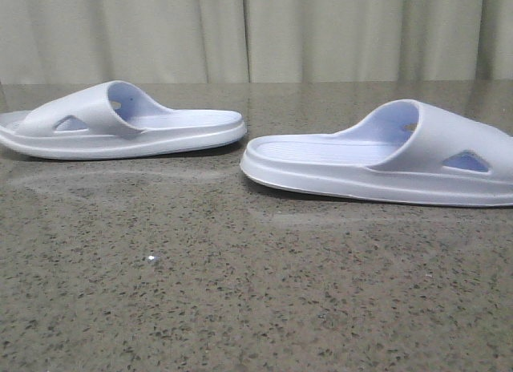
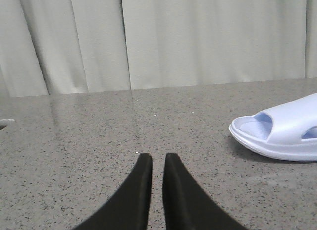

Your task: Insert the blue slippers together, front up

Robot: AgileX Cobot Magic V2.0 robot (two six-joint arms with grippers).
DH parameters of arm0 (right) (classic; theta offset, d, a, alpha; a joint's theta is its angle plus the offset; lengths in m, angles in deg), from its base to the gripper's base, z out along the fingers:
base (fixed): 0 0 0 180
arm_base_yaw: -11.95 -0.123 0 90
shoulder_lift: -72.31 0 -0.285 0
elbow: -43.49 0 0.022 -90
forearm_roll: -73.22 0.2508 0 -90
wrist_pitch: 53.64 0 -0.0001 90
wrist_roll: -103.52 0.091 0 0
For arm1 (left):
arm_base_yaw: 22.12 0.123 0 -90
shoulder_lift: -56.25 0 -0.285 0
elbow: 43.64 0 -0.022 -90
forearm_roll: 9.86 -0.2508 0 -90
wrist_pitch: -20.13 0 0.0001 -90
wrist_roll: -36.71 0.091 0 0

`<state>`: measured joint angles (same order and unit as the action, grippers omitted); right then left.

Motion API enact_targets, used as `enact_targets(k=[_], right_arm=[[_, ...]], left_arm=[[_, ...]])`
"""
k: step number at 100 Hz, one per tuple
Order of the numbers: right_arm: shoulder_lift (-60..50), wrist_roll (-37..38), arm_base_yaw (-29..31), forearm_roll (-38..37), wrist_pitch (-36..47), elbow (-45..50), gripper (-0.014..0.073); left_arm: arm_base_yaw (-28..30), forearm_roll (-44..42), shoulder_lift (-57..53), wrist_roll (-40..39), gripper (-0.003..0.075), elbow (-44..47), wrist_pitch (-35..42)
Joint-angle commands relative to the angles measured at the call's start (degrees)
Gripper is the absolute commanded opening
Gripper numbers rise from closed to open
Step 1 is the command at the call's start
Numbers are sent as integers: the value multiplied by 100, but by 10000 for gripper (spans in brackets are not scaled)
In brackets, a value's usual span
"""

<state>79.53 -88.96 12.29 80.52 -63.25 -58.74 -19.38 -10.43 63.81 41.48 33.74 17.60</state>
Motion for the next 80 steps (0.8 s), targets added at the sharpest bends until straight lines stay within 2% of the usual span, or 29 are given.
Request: enact_targets(k=[1, 23, 38, 56, 63, 69, 80], right_arm=[[-115, 12, 45, 49, 641, 128, -78], [-115, 12, 45, 599, 668, 128, -78], [-115, 12, 45, 1180, 689, 128, -78], [-115, 12, 45, 2127, 712, 128, -78], [-115, 12, 45, 2700, 712, 128, -78], [-115, 12, 45, 3143, 725, 118, -78], [-115, 12, 45, 3397, 684, -27, -78]], left_arm=[[9, 57, -170, -5, 15, 49, 449], [9, 100, -170, -5, 15, 49, 497], [9, 908, -170, -16, 15, 49, 608], [9, 1480, -170, -16, 15, 49, 574], [9, 1949, -170, -16, 15, 49, 595], [9, 2679, -170, -16, 15, 49, 598], [9, 4064, -170, -16, 15, 25, 766]])
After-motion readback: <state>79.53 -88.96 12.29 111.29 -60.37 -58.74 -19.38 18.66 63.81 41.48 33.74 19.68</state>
